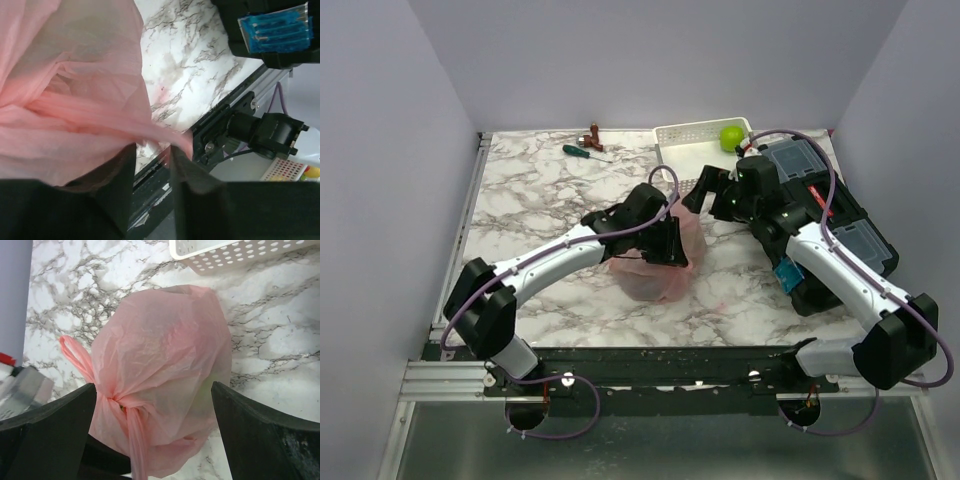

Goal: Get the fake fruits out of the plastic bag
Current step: Move the plastic bag to the center of the board, then untie the plastic bag at the center of the board.

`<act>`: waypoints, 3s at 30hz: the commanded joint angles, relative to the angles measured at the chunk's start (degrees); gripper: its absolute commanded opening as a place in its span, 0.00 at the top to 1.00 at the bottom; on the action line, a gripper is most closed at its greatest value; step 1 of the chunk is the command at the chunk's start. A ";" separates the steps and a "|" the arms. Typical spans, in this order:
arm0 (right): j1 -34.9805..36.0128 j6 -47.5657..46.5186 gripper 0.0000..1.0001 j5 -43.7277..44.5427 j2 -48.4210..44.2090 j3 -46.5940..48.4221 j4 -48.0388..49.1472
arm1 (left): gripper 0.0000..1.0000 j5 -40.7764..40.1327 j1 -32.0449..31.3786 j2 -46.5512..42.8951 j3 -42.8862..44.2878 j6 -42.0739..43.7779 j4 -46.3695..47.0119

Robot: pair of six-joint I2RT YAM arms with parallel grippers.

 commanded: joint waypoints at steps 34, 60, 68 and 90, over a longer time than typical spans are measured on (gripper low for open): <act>11.91 10.69 0.36 -0.58 10.43 -8.45 21.82 | 0.21 -15.66 0.85 -44.40 -36.11 -3.37 17.85; 19.57 21.10 0.44 24.63 20.70 5.12 -0.27 | 0.18 -21.08 0.83 -37.07 -27.24 1.38 7.44; 19.57 16.01 0.74 23.33 22.85 10.42 1.12 | 0.19 -21.26 1.11 -30.23 -23.69 4.09 7.20; 19.54 16.38 0.99 12.64 13.41 3.76 6.54 | 0.26 -19.20 5.38 -20.88 -17.06 6.60 8.10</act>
